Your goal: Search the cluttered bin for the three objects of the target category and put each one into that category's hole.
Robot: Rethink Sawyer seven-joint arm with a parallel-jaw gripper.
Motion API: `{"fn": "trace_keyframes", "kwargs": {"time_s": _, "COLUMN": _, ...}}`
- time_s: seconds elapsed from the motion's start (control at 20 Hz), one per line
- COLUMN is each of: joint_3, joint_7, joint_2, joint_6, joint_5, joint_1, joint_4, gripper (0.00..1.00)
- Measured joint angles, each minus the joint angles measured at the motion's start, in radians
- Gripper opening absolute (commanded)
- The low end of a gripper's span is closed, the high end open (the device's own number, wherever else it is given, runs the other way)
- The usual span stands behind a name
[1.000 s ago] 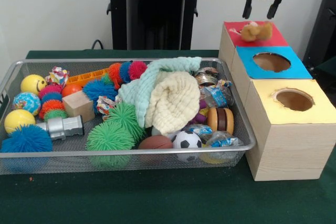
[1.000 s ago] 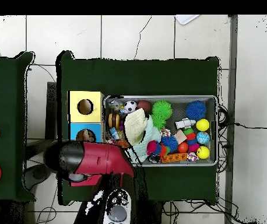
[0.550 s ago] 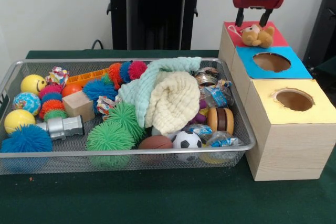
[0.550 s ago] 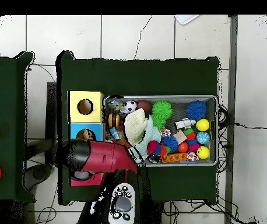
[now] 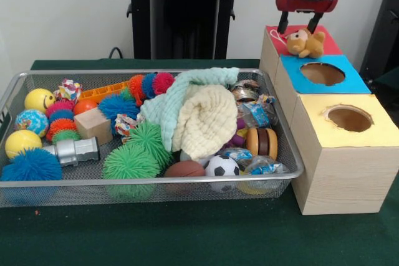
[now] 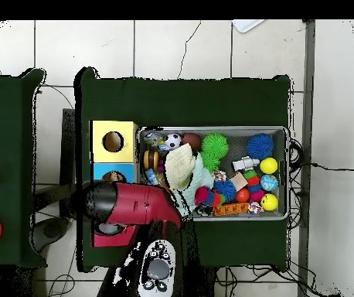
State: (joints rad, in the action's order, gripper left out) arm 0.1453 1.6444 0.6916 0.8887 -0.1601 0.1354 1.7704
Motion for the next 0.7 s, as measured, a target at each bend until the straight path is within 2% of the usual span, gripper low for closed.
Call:
{"fn": "trace_keyframes", "kwargs": {"time_s": 0.1, "joint_3": 0.015, "joint_7": 0.000, "joint_2": 0.031, "joint_6": 0.053, "joint_5": 0.024, "joint_1": 0.009, "joint_4": -0.046, "gripper": 1.00}}
{"fn": "trace_keyframes", "kwargs": {"time_s": 0.4, "joint_3": 0.024, "joint_7": 0.000, "joint_2": 0.081, "joint_6": 0.189, "joint_5": 0.029, "joint_1": 0.009, "joint_4": -0.110, "gripper": 1.00}}
{"fn": "trace_keyframes", "kwargs": {"time_s": 0.45, "joint_3": 0.025, "joint_7": 0.000, "joint_2": 0.095, "joint_6": 0.244, "joint_5": 0.030, "joint_1": 0.008, "joint_4": -0.134, "gripper": 1.00}}
{"fn": "trace_keyframes", "kwargs": {"time_s": 0.7, "joint_3": 0.025, "joint_7": 0.000, "joint_2": 0.116, "joint_6": 0.347, "joint_5": 0.036, "joint_1": 0.000, "joint_4": -0.201, "gripper": 1.00}}
